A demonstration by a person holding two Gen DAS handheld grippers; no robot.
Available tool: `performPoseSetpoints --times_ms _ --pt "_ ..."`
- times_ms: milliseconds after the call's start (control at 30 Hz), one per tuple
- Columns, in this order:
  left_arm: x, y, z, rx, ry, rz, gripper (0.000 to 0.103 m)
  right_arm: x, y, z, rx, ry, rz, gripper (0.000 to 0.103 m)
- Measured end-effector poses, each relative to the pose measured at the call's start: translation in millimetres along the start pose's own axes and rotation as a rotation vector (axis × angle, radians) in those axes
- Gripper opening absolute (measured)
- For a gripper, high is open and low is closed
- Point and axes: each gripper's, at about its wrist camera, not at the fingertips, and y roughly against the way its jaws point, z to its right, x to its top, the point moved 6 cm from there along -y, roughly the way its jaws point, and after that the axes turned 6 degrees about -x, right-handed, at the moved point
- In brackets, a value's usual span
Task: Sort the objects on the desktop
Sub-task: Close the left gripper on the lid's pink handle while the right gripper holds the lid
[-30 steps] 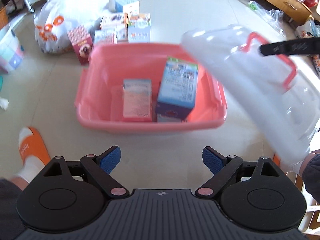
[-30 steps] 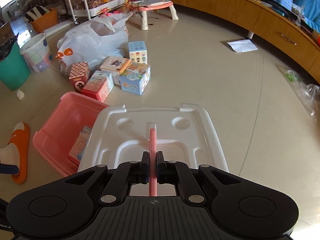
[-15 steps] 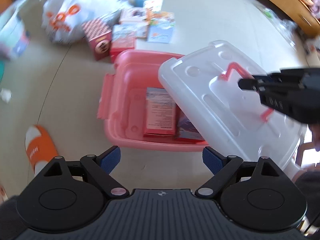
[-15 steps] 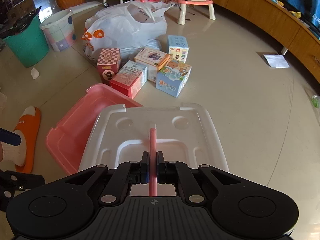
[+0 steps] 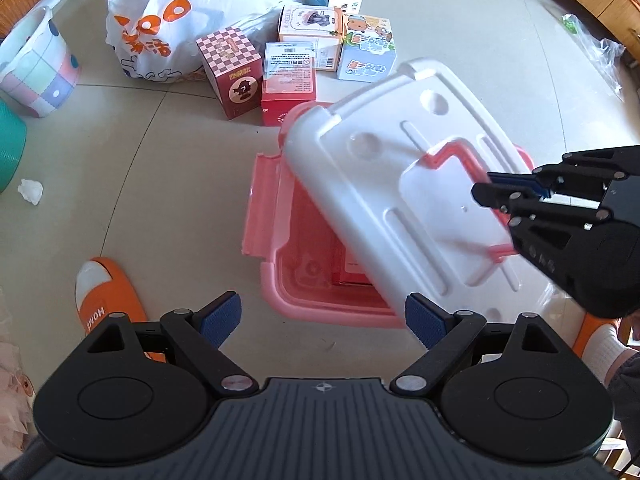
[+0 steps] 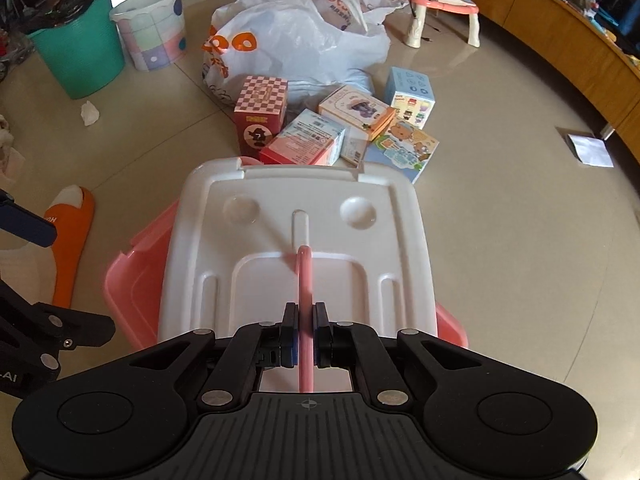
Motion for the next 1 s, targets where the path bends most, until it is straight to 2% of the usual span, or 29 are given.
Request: performPoseSetpoints --times_ms 333,400,433,467,633,733,867,933,1000 --pt "12.0 -4.5 3.6 0.004 -0.053 -0.004 0.091 4.1 -1.9 -0.8 0.021 -0.023 -0.006 0.008" --pt "15.0 -4.6 8.7 -0.008 -0.088 -0.01 0.091 5.3 1.2 1.4 0.025 -0.039 -0.002 0.013" --pt "16.8 -4.6 11.1 -0.011 -0.109 -0.01 0.091 5.4 3.2 1.9 0.031 -0.044 -0.003 0.02" --pt "18.5 -4.5 13.4 -0.014 -0.129 -0.01 0.091 5.4 5.4 2.1 0.034 -0.043 0.0 0.022" --pt "32.7 -5.5 25.0 -0.022 -0.257 0.01 0.091 -2.4 10.8 6.5 0.035 -0.037 -0.021 0.025" --pt "43.4 -6.1 34.8 -0.022 -0.379 0.039 0.091 -12.5 12.0 11.8 0.038 -0.036 -0.06 0.026" --pt "51.6 -8.0 55.4 -0.014 -0.644 0.072 0.09 -28.5 10.6 13.8 0.043 -0.02 -0.092 0.026" --pt "51.9 -13.1 64.2 -0.01 -0.77 0.064 0.084 -34.7 9.5 12.6 0.057 -0.015 -0.098 0.026" --pt "50.7 -20.5 70.6 -0.004 -0.882 0.04 0.073 -40.1 7.9 10.1 0.063 -0.003 -0.107 0.026"
